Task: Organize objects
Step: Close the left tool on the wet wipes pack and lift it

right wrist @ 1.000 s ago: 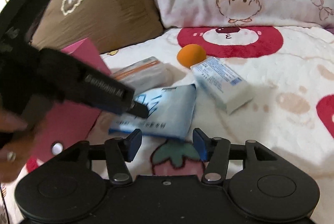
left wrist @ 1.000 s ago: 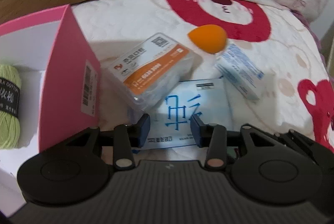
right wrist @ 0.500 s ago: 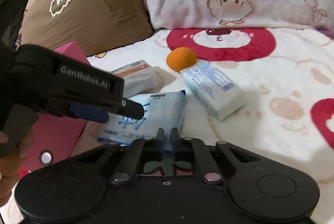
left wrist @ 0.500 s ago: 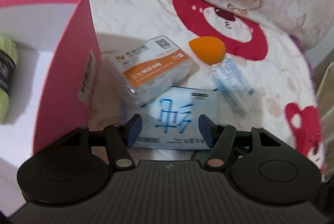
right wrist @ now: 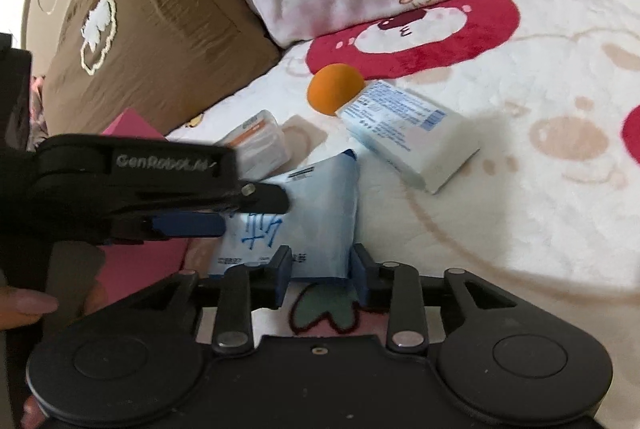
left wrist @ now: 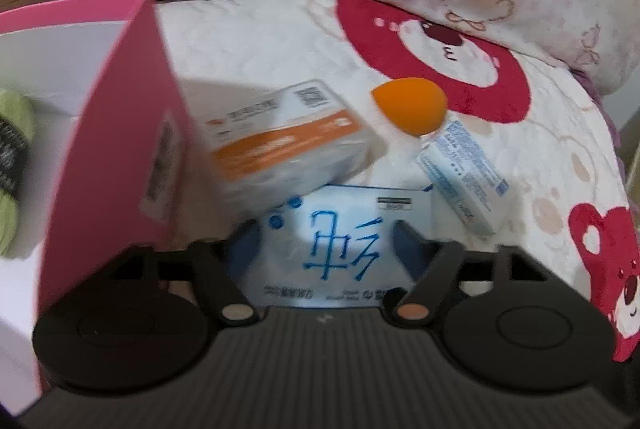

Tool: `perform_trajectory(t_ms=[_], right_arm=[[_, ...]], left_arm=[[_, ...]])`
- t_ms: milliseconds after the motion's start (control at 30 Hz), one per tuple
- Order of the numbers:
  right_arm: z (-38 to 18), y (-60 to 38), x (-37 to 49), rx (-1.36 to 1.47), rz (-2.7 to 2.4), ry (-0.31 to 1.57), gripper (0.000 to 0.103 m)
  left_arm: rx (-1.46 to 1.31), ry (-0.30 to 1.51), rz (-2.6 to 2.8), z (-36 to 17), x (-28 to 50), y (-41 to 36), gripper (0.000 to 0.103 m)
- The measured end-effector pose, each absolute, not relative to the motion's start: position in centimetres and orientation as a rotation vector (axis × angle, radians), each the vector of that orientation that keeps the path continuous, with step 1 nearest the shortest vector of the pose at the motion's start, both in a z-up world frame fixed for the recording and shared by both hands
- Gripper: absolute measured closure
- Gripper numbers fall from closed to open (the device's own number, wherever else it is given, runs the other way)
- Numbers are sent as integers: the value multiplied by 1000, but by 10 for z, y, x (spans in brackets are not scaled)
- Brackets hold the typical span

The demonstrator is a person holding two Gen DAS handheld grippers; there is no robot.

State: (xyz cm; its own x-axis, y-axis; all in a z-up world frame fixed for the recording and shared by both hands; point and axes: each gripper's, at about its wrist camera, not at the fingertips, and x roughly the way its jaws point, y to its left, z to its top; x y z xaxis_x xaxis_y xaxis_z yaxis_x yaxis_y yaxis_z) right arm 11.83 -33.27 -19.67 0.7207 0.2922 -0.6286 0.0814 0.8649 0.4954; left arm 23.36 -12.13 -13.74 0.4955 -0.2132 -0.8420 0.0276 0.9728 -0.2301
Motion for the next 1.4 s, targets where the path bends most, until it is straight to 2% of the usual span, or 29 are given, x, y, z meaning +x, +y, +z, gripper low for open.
perform_trajectory(t_ms=[100,167,267,367,500,933,1033,1133,1200,1267,1300,1400], right_arm=[[-200,-332,124,588,99,753,67],[-198,-332,126,609,84,745,75],[-194,-336,120,651,85,739,83],[-188,-336,111,623,76,741,85],[-177,-342,91,579,55,732,86],[-177,-389,13,439,-102,797,84],[-181,-389,7,364,-133,789,74],[-182,-388,5,352,-118,773,72],[-183,-384,8,331,-113,781,70],[-183,-382,12,323,-97,775,70],[-184,-382,15,333,-87,773,70],[-188,-378,22,332,-87,780,62]], left_arm=[[-205,1039,-145,-141,233,-124,23],[-232,1029,-150,-142,230,-123,23],[-257,1024,-168,-140,226,-121,32],[-284,1046,-202,-136,221,-122,37],[-320,1074,-267,-129,210,-129,41],[-310,1083,-325,-144,186,-146,38],[-379,1090,-350,-152,182,-144,38],[-378,1062,-370,-155,177,-146,47],[-338,1064,-392,-157,176,-152,64],[-351,1056,-402,-159,174,-155,74],[-357,1053,-407,-158,174,-156,75],[-362,1058,-435,-160,172,-162,79]])
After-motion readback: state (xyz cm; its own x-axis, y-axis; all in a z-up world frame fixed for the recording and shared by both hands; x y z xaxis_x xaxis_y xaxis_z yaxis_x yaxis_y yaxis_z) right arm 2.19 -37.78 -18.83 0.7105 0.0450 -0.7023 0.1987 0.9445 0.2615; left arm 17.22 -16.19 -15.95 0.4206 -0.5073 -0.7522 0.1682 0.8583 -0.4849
